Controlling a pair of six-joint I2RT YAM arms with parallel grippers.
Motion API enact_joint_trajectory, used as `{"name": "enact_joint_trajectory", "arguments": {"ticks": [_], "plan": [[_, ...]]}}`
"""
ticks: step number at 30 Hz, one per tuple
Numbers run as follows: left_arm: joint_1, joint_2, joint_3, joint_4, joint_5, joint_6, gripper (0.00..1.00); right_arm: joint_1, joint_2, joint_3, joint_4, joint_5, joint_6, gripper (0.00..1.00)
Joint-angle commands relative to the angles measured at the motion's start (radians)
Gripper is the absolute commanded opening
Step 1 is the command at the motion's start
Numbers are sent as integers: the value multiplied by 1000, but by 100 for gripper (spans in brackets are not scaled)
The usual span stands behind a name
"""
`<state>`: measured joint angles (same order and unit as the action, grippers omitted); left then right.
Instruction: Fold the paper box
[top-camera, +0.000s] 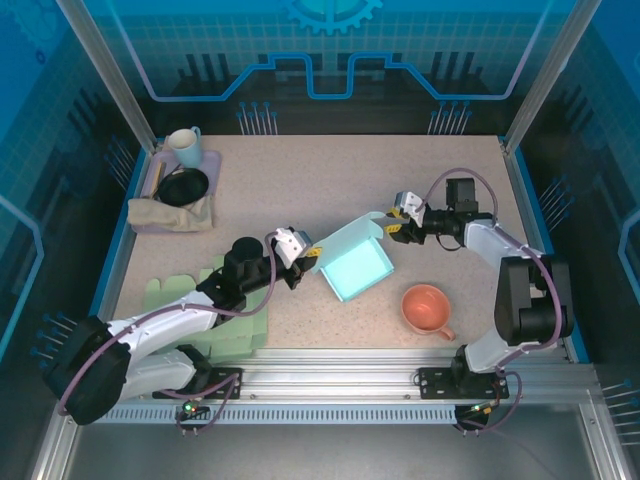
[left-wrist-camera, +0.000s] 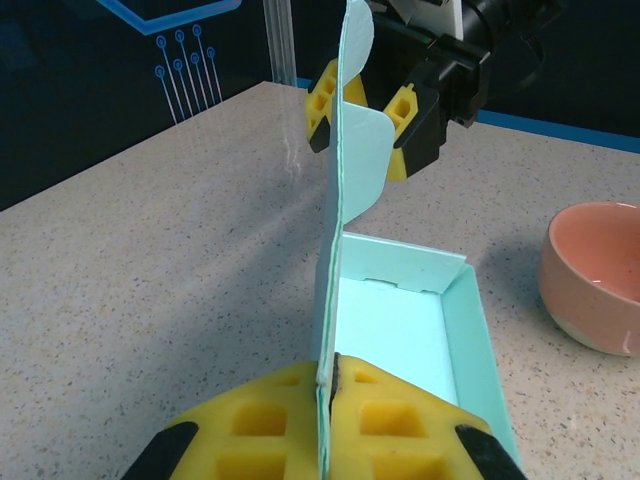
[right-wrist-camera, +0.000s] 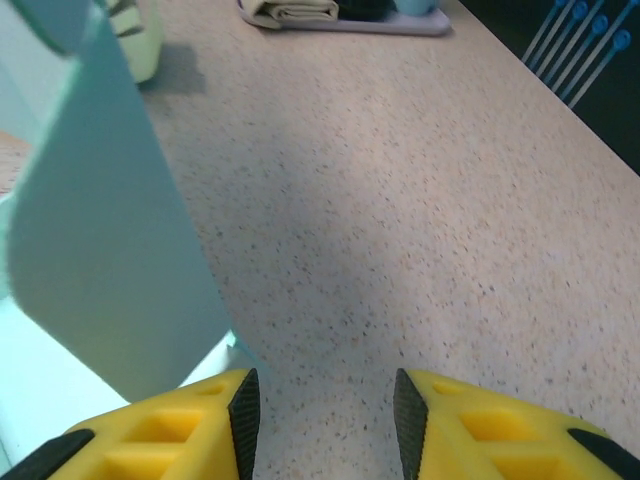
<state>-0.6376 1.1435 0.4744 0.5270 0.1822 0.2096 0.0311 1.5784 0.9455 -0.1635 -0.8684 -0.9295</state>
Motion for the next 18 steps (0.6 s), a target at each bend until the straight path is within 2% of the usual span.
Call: {"name": "enact_joint_trajectory", "arguments": {"ticks": [1, 12, 18], "plan": [[4, -3, 8, 60, 45, 28, 0, 4, -24, 53, -160, -89, -137, 42], [5, -4, 8, 61, 67, 20, 0, 63, -78, 66, -257, -126, -229, 43], [4, 10, 14, 57, 89, 20, 0, 95, -93, 61, -251, -127, -229, 43]]}}
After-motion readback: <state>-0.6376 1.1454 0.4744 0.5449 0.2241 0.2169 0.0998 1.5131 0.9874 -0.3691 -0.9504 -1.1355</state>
